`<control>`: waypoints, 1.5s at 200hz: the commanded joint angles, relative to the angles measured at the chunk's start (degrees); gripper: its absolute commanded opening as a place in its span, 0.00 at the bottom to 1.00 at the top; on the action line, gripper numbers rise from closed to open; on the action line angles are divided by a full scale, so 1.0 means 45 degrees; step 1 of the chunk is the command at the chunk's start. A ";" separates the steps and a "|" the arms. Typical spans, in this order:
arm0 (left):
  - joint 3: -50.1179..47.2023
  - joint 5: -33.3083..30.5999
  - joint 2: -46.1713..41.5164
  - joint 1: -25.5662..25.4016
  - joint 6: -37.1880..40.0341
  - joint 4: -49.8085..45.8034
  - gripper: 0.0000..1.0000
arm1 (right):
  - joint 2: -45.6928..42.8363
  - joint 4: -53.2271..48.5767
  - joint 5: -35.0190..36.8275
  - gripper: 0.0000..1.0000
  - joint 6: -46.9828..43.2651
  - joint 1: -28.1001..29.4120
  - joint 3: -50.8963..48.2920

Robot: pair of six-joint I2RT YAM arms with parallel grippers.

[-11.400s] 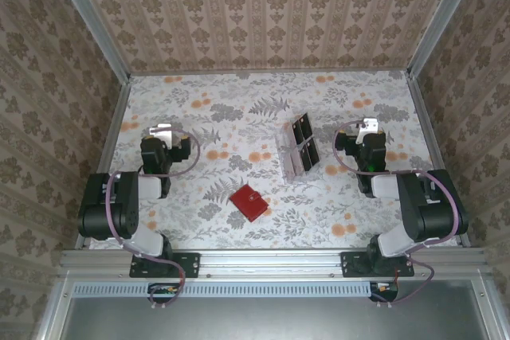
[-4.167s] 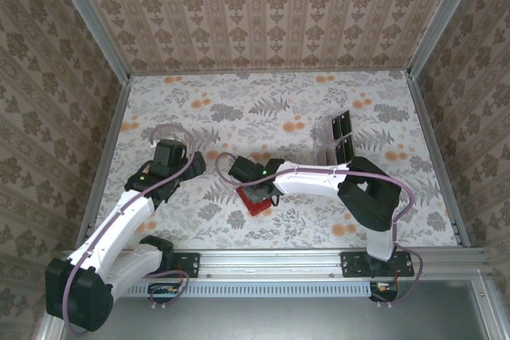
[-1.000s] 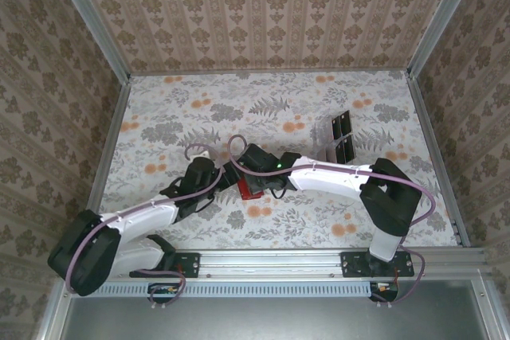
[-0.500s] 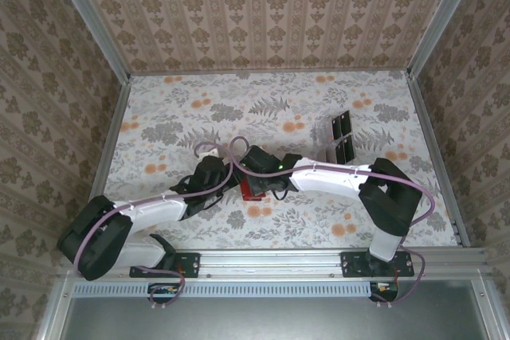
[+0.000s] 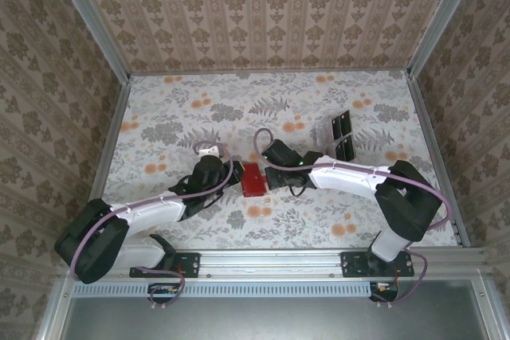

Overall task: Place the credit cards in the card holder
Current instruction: Open the button on the card holder.

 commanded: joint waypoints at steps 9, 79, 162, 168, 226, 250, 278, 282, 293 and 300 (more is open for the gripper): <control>-0.0049 -0.0223 -0.0182 0.0005 0.0438 0.0410 0.00 | -0.0341 0.0470 -0.0462 0.01 0.0504 0.0024 -0.0251; 0.0020 -0.0101 -0.0392 0.0008 0.0458 0.0421 0.00 | -0.0507 0.1225 -0.1075 0.35 0.1238 -0.0304 -0.0808; 0.0017 -0.0099 -0.0765 0.0005 0.0403 0.0285 0.00 | -0.0355 0.2868 -0.2546 0.42 0.2132 -0.0926 -0.1570; 0.0020 -0.0084 -0.0782 0.0005 0.0418 0.0275 0.00 | -0.0339 0.3003 -0.2637 0.42 0.2208 -0.0977 -0.1624; 0.0036 -0.0097 -0.0807 -0.0011 0.0370 0.0286 0.00 | -0.0012 0.3891 -0.3547 0.40 0.2529 -0.1112 -0.1676; 0.0039 -0.0088 -0.0826 -0.0014 0.0361 0.0284 0.00 | 0.0199 0.3957 -0.3679 0.37 0.2568 -0.1118 -0.1661; 0.0039 -0.0119 -0.0898 -0.0013 0.0362 0.0285 0.00 | 0.0458 0.4022 -0.3816 0.33 0.2607 -0.1116 -0.1683; 0.0039 -0.0107 -0.0904 -0.0004 0.0360 0.0284 0.00 | 0.0488 0.4046 -0.3819 0.32 0.2624 -0.1120 -0.1705; 0.0036 -0.0118 -0.0958 -0.0003 0.0362 0.0267 0.00 | 0.0557 0.4095 -0.3816 0.31 0.2645 -0.1118 -0.1761; 0.0034 -0.0110 -0.0997 -0.0012 0.0361 0.0253 0.00 | 0.0588 0.4136 -0.3816 0.30 0.2646 -0.1119 -0.1815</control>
